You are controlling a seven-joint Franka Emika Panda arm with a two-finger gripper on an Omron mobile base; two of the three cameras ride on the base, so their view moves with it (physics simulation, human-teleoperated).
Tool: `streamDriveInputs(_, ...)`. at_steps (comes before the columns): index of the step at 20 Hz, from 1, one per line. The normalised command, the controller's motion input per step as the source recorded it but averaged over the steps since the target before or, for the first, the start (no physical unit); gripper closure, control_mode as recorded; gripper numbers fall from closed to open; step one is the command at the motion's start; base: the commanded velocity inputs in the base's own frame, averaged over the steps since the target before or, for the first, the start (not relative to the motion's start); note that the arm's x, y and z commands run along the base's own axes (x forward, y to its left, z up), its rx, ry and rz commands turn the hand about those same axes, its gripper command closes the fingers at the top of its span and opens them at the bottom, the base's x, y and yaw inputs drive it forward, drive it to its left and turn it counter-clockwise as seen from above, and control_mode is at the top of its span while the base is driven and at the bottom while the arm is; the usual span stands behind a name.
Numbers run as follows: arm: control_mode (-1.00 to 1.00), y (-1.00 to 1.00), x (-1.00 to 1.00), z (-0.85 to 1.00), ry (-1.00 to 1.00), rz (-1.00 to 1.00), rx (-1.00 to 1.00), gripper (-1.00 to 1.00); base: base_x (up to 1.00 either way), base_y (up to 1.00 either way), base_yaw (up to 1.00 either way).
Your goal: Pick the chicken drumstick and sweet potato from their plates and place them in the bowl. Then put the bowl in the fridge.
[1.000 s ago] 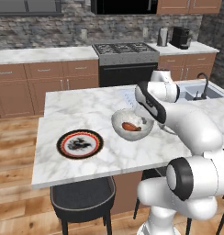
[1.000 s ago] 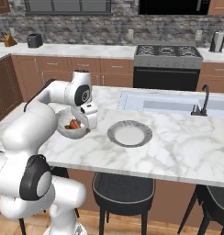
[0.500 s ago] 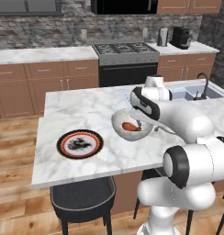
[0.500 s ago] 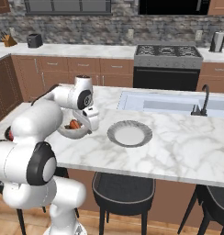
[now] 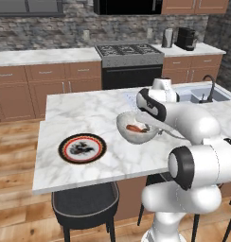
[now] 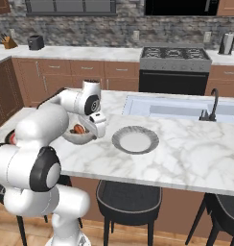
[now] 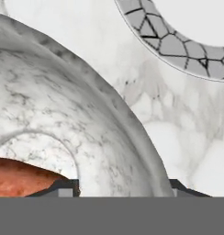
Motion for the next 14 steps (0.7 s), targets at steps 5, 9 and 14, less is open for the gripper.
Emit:
streamDriveInputs(5,-1.0,0.12,0.0,0.05,-0.09,0.01,0.17,1.0,0.0,0.0,0.0)
streamDriveInputs(9,-1.0,0.13,-0.17,0.29,-0.17,0.1,0.06,1.0,0.0,0.0,0.0)
streamDriveInputs(14,-1.0,0.19,-0.35,0.53,-0.35,0.21,-0.06,1.0,0.0,0.0,0.0)
